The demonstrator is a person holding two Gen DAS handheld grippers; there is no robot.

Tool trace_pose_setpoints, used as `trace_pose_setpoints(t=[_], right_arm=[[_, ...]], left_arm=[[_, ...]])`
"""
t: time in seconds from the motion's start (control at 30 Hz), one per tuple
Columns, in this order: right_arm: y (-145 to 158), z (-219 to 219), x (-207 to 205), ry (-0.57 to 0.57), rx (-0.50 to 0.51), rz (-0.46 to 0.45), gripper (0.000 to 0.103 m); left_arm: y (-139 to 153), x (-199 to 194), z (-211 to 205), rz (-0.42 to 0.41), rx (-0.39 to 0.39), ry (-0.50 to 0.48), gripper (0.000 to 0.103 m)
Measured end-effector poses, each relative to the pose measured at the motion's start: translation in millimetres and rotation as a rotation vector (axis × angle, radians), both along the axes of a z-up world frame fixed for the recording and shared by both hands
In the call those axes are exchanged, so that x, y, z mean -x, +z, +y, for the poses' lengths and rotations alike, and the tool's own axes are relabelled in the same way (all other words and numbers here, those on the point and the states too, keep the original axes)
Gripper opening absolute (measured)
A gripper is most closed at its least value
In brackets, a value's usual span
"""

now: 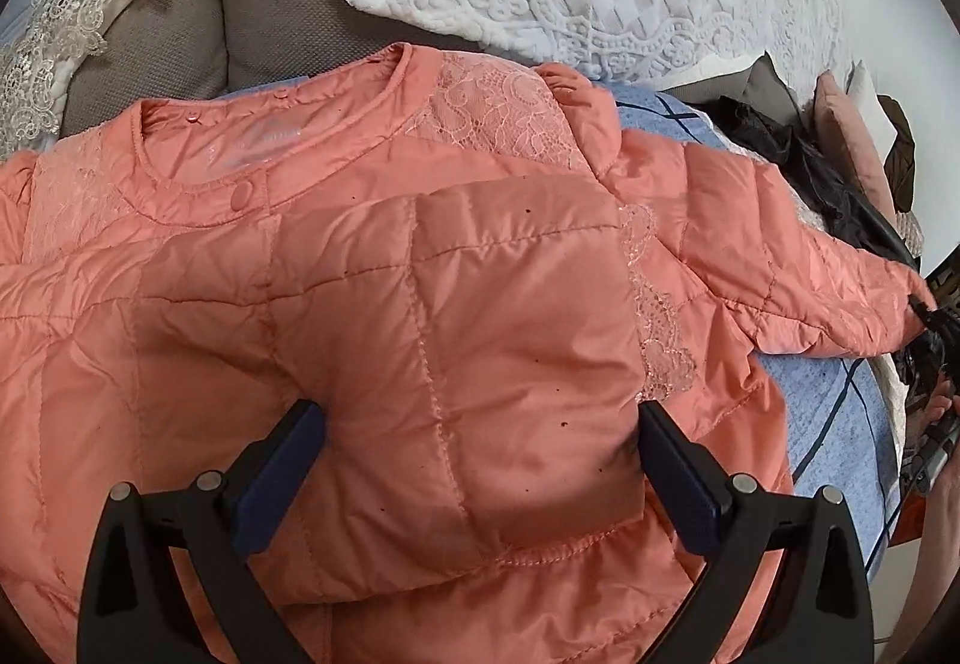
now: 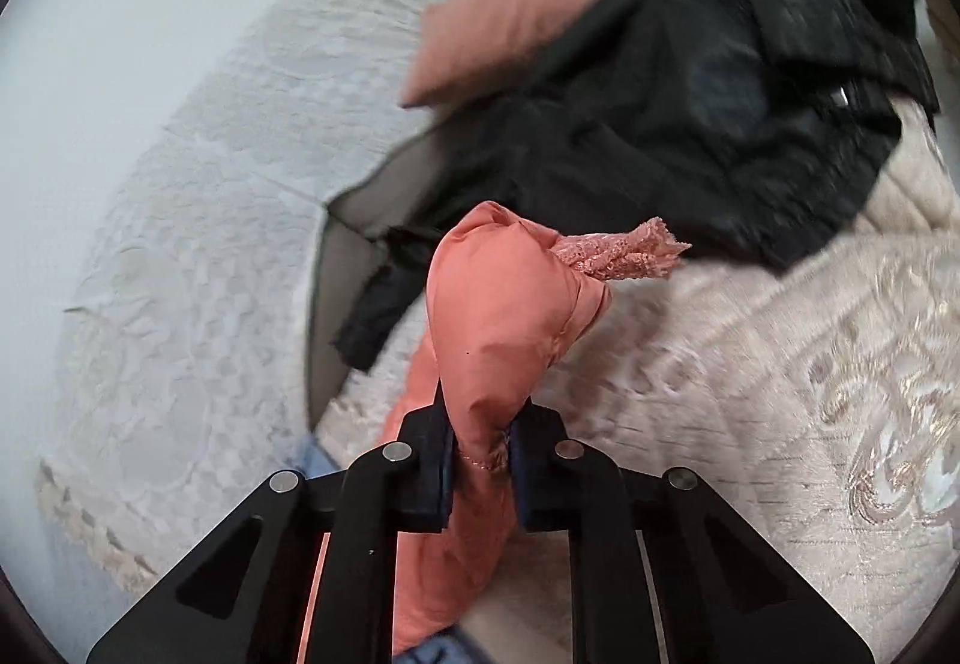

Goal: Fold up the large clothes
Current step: 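Grasp the second lace sleeve cuff with the right gripper and lift it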

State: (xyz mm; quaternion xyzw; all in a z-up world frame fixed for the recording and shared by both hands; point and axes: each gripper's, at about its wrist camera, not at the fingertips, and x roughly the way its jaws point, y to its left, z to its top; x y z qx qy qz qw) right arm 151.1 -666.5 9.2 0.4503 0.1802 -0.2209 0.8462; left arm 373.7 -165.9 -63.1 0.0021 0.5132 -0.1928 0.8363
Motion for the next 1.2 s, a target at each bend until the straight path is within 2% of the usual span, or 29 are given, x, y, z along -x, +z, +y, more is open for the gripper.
trace_pose_setpoints(t=[0.23, 0.4, 0.6, 0.83, 1.2], right_arm=[[79.9, 39.4, -3.2, 0.115, 0.156, -0.143, 0.014], [137.8, 85.8, -19.4, 0.246, 0.263, -0.245, 0.014], [183.9, 154.3, -42.5, 0.425, 0.343, -0.329, 0.014], [205.7, 243.8, -83.1, 0.646, 0.383, -0.368, 0.014], [193.0, 386.0, -131.0, 0.975, 0.333, -0.381, 0.014]], left_arm=[[3.5, 1.5, 7.0, 0.016, 0.021, 0.011, 0.103], [9.0, 3.4, 13.3, 0.020, 0.035, 0.009, 0.103], [21.1, 3.7, 32.6, 0.009, 0.070, 0.037, 0.103], [39.0, 3.4, 64.5, -0.026, 0.096, 0.072, 0.103], [59.0, 7.8, 140.3, -0.057, 0.158, 0.181, 0.103]])
